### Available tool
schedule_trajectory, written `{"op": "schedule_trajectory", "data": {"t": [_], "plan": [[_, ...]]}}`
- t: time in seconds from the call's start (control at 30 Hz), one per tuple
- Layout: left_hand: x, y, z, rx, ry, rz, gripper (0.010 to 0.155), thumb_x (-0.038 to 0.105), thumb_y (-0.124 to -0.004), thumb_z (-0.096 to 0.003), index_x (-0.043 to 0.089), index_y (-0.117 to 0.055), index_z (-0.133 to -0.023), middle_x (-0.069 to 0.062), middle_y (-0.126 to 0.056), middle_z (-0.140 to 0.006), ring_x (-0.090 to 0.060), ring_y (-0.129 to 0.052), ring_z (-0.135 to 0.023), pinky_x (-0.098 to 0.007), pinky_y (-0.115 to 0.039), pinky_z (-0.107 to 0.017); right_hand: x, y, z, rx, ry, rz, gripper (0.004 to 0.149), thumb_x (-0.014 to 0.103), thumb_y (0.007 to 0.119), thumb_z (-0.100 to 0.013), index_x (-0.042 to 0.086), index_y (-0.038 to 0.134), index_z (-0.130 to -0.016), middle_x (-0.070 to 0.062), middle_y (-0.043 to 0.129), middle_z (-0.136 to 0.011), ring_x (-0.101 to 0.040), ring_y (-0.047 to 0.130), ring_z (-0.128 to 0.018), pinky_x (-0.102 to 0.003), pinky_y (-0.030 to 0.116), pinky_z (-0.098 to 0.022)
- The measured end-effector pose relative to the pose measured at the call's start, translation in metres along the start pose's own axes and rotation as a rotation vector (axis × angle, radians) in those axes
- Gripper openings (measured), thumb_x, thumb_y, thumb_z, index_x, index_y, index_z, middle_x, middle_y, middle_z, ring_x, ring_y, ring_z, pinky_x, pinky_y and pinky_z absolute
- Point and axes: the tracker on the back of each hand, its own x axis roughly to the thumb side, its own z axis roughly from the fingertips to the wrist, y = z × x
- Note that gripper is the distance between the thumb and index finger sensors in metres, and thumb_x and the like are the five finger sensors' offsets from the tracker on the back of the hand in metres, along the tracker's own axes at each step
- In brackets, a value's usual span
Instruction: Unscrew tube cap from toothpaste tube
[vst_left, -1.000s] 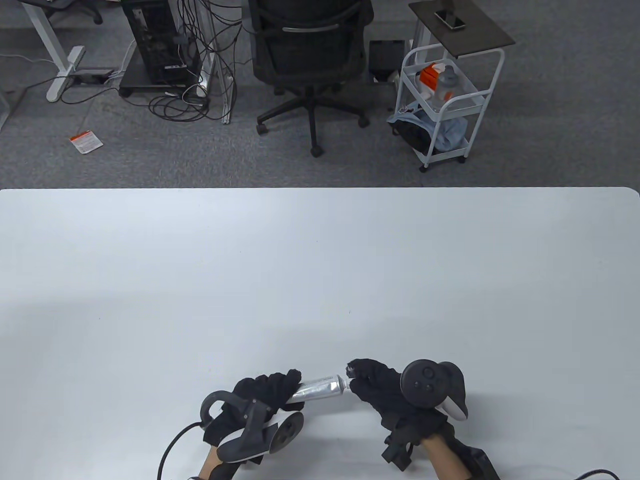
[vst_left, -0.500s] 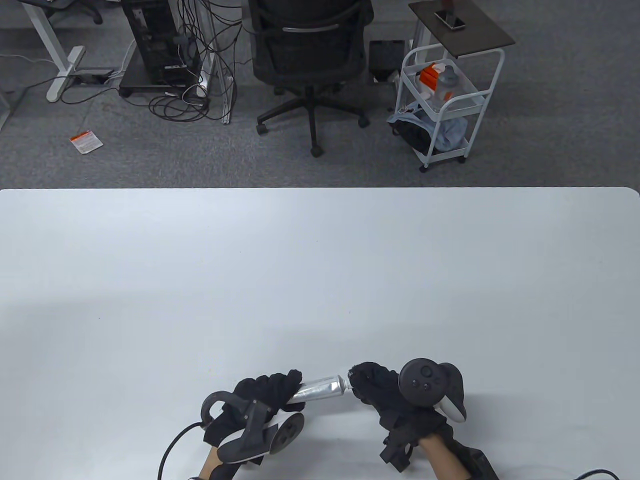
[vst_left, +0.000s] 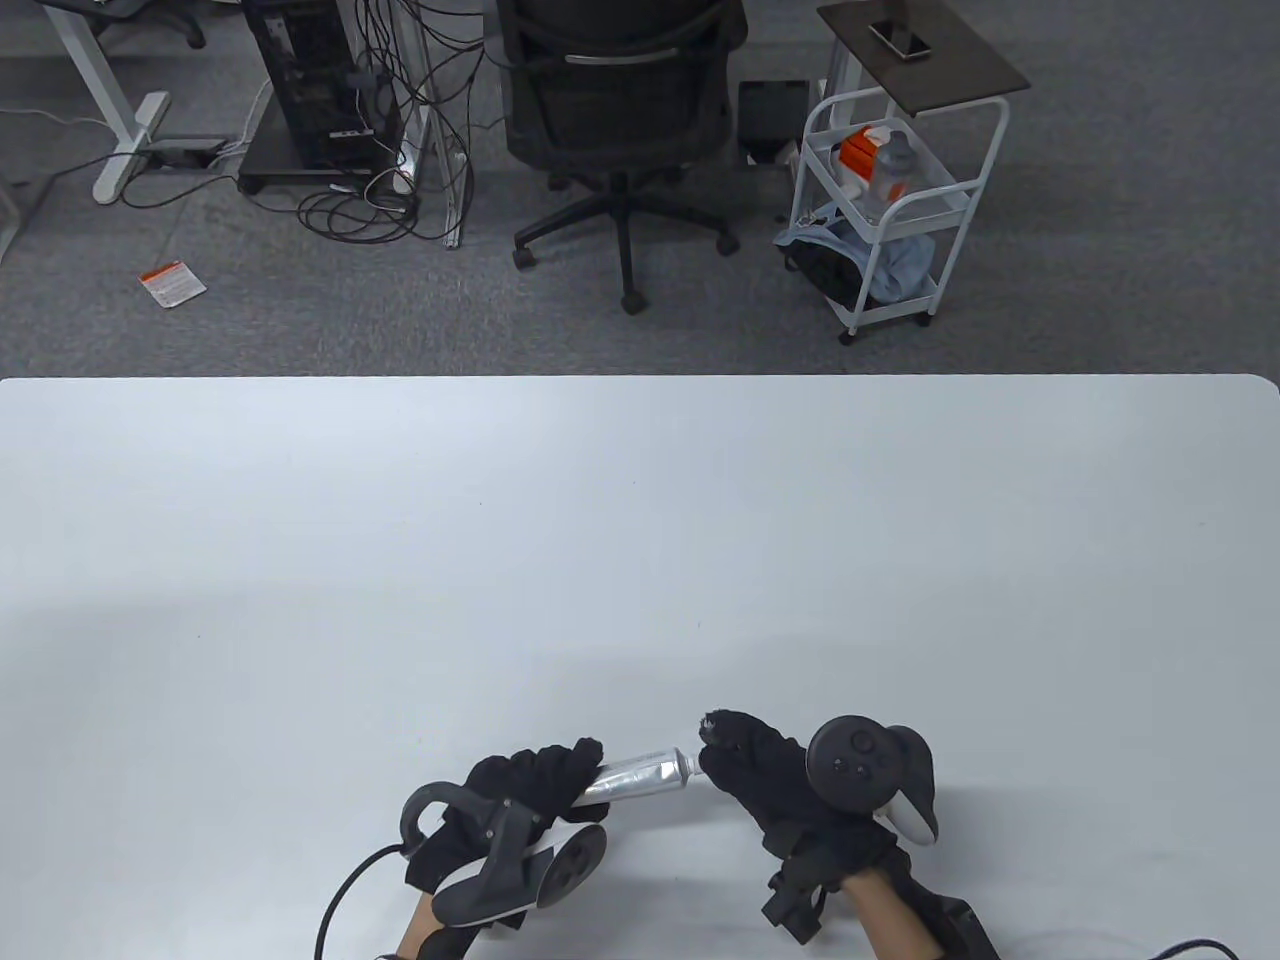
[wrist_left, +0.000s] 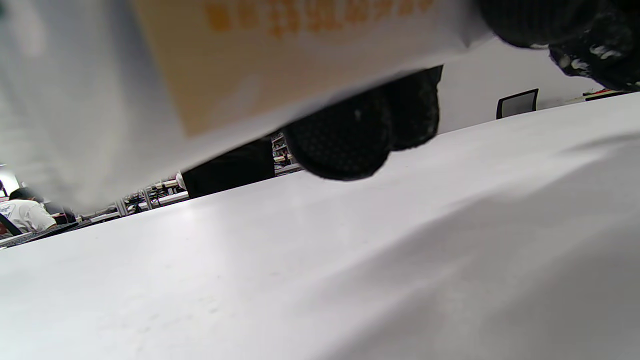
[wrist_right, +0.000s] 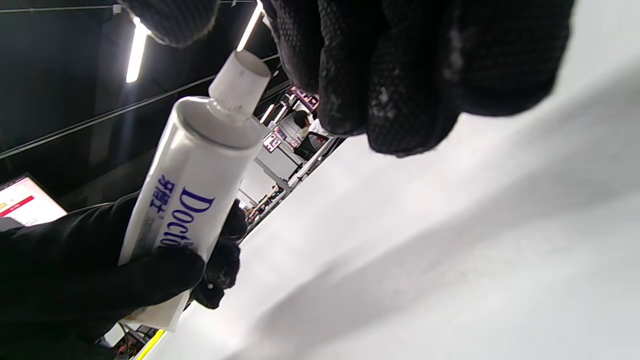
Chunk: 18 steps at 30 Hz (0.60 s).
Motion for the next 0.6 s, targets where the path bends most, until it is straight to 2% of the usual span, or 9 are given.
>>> {"op": "schedule_trajectory", "data": {"t": [0.1,0.17,0.4,0.47,0.53,0.6], "plan": [[0.0006,0.0,-0.0001,0.0,-0.004,0.0,0.074,0.064,-0.064,-0.0443,0.021,-0.062,-0.105,-0.005,-0.085,-0.091,-0.024,-0.094,-0.074,-0.041,-0.084,-0.058,0.0016,0.0016,-0.0012,0.012,0.003,0.018,0.049,0.036,0.061,-0.059,0.0,0.07,-0.09,-0.022,0.089,-0.073,-0.04,0.094,-0.056,-0.052,0.081,-0.038],[0.0014,-0.0005,0.0,-0.005,-0.009,-0.007,0.074,0.063,-0.064,-0.0442,0.022,-0.063,-0.105,-0.005,-0.085,-0.091,-0.024,-0.094,-0.074,-0.041,-0.083,-0.058,0.0047,0.0022,-0.0009,0.017,-0.009,0.042,0.046,0.034,0.063,-0.058,0.0,0.071,-0.089,-0.02,0.089,-0.072,-0.037,0.095,-0.054,-0.05,0.081,-0.037],[0.002,-0.0009,-0.0003,-0.015,-0.013,-0.006,0.074,0.063,-0.065,-0.0442,0.022,-0.063,-0.105,-0.005,-0.085,-0.091,-0.024,-0.094,-0.074,-0.041,-0.083,-0.058,0.0065,0.0002,-0.0009,0.019,-0.073,0.034,0.046,0.026,0.074,-0.055,0.005,0.065,-0.095,-0.02,0.084,-0.081,-0.036,0.092,-0.064,-0.05,0.08,-0.044],[0.0015,-0.0004,-0.0003,-0.011,-0.008,-0.001,0.074,0.063,-0.064,-0.0443,0.021,-0.063,-0.105,-0.005,-0.085,-0.091,-0.024,-0.094,-0.074,-0.041,-0.084,-0.058,0.0055,0.0001,-0.0007,0.022,-0.071,0.028,0.053,0.032,0.074,-0.055,0.004,0.062,-0.097,-0.021,0.083,-0.084,-0.039,0.091,-0.067,-0.053,0.079,-0.045],[0.0013,0.0001,-0.0001,-0.007,-0.008,0.003,0.074,0.063,-0.064,-0.0442,0.021,-0.063,-0.105,-0.005,-0.086,-0.091,-0.024,-0.094,-0.074,-0.041,-0.084,-0.058,0.0042,0.0,0.0004,0.014,-0.048,0.021,0.063,0.043,0.065,-0.056,-0.001,0.058,-0.101,-0.026,0.08,-0.086,-0.044,0.089,-0.068,-0.055,0.078,-0.046],[0.0012,0.0004,0.0,-0.003,-0.005,0.0,0.074,0.064,-0.064,-0.0441,0.022,-0.063,-0.105,-0.005,-0.086,-0.091,-0.024,-0.094,-0.074,-0.041,-0.084,-0.058,0.0012,-0.0004,0.0009,-0.002,-0.011,0.005,0.066,0.046,0.06,-0.057,-0.004,0.06,-0.1,-0.028,0.082,-0.083,-0.045,0.089,-0.066,-0.055,0.078,-0.044]]}}
